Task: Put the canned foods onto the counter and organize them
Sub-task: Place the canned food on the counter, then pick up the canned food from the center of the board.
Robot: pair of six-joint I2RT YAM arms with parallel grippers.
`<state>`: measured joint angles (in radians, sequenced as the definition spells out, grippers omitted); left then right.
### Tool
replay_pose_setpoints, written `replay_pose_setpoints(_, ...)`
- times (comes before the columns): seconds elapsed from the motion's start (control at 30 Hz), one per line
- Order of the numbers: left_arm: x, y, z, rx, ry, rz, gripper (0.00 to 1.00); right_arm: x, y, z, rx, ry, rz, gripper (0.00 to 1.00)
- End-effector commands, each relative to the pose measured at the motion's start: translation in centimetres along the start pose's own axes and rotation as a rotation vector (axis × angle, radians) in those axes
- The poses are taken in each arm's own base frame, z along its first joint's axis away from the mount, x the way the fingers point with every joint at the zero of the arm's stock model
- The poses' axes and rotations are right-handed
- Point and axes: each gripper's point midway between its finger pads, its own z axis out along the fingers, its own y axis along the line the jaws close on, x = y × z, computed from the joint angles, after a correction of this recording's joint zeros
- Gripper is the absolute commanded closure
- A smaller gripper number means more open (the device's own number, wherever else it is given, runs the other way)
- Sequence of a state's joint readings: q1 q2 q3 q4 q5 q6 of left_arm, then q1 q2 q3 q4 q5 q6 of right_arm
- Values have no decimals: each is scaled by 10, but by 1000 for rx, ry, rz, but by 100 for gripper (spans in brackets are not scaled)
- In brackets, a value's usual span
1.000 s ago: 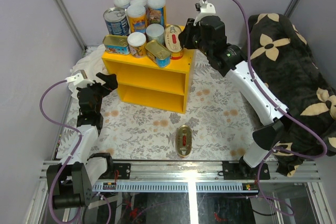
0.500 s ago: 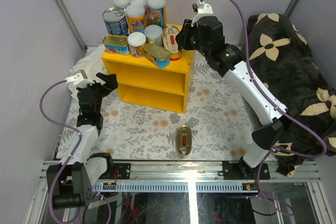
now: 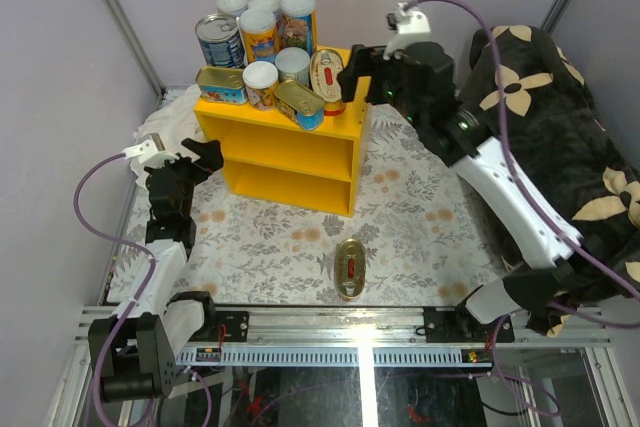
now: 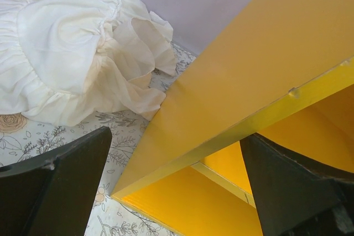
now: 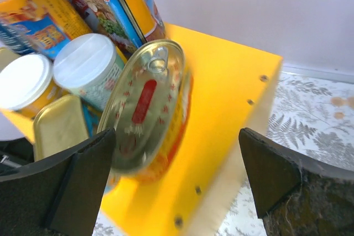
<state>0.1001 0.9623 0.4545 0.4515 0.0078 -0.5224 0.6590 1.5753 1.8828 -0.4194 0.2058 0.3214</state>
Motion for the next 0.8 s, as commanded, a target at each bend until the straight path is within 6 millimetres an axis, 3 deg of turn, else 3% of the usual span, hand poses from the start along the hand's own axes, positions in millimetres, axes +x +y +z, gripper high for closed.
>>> replay_pose_setpoints(0.0,-25,1,-1,-17,-90,3,0,-59,-19,-88,21,-252,31,1)
replay_pose_setpoints(0.07,-25,1,-2,-18,-90,3,0,-41,-33,-110,43,-265,54,1)
replay_pose_setpoints(0.2,-24,-1,-3,-9,-92,-6,0,26,-65,-134,116,-187,129,0)
replay_pose_setpoints(0.37,-18,2,0,-24,-60,-15,0,164,-96,-136,225,108,194,0)
replay_pose_setpoints(0.43,-16,2,1,-22,-53,-18,0,215,-96,-140,232,212,218,1)
replay_pose_setpoints(0.57,-14,3,0,-19,-53,-18,0,293,-81,-144,220,366,235,1)
replay_pose_setpoints(0.67,-12,4,1,-19,-49,-18,0,337,-65,-150,207,446,216,1)
replay_pose_setpoints(0.77,-10,4,2,-16,-41,-19,0,366,-47,-155,186,496,226,1)
